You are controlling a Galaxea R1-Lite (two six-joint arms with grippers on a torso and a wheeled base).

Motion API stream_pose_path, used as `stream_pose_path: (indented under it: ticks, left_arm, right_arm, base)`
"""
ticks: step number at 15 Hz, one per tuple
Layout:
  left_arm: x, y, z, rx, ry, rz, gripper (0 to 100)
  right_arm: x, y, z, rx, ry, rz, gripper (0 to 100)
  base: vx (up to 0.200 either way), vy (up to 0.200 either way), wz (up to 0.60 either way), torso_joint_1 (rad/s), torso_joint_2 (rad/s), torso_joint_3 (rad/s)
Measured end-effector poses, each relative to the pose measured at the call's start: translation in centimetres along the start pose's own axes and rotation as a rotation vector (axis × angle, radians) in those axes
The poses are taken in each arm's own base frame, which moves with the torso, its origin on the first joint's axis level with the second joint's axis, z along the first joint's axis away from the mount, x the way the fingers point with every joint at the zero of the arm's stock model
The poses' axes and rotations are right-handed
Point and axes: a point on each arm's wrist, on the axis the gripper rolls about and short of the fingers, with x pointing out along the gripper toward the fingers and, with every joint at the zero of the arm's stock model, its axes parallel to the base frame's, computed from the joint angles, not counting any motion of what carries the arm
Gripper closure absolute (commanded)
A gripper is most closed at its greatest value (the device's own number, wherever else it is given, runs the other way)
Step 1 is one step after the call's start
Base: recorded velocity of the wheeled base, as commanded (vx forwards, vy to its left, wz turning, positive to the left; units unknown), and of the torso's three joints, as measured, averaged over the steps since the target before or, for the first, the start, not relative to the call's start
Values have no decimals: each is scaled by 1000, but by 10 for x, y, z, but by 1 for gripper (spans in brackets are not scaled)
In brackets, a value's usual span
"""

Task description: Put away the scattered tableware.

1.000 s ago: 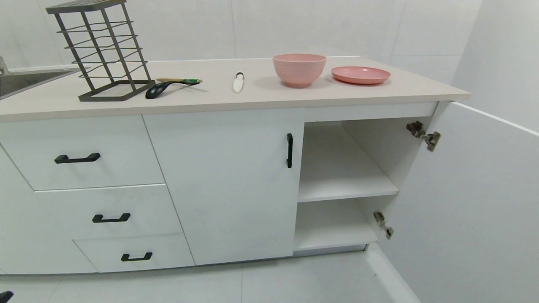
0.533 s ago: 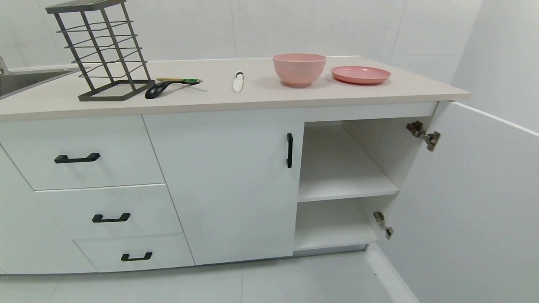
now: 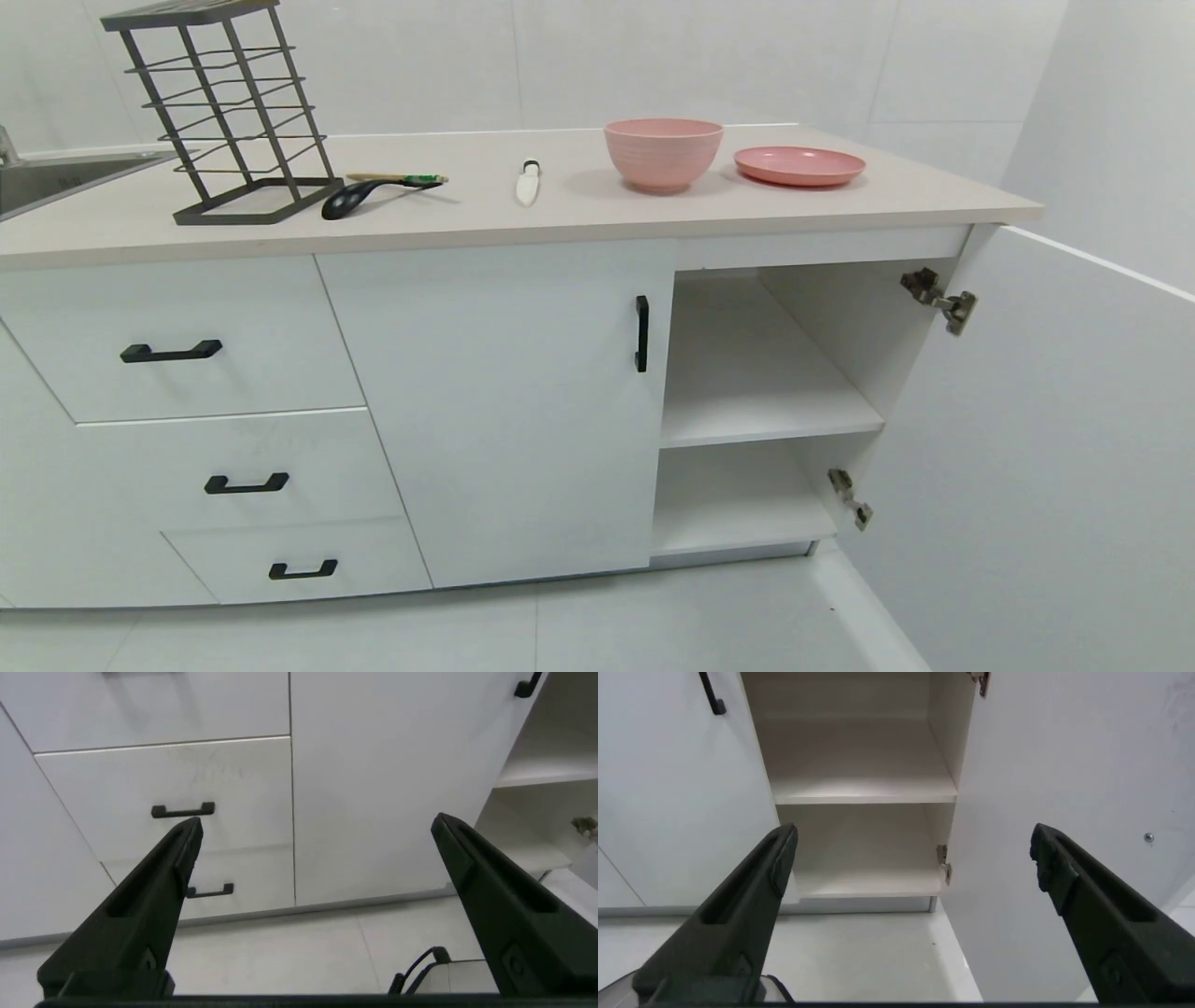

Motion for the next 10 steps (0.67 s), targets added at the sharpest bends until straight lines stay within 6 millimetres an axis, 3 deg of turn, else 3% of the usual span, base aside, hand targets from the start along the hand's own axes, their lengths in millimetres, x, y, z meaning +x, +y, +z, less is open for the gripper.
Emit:
stream_pose_path:
  ticks: [1, 4, 9, 10]
  left_arm:
    - [0, 0, 0, 0, 0, 4, 0]
    - [0, 0, 0, -3, -1, 10, 0]
    - [0, 0, 0, -4, 1, 10, 0]
    - [0, 0, 0, -5, 1, 10, 0]
  right_arm:
    - [0, 0, 0, 3, -1, 0, 0]
    - [0, 0, 0, 10, -1, -3, 0]
    - [0, 0, 0, 28, -2, -8, 0]
    - [0, 0, 0, 28, -2, -10, 0]
  base:
    - [0, 0, 0, 0, 0, 0]
    - [0, -200, 0, 1, 4, 1]
    - [0, 0, 0, 0, 0, 0]
    - [200, 0, 0, 2, 7, 7]
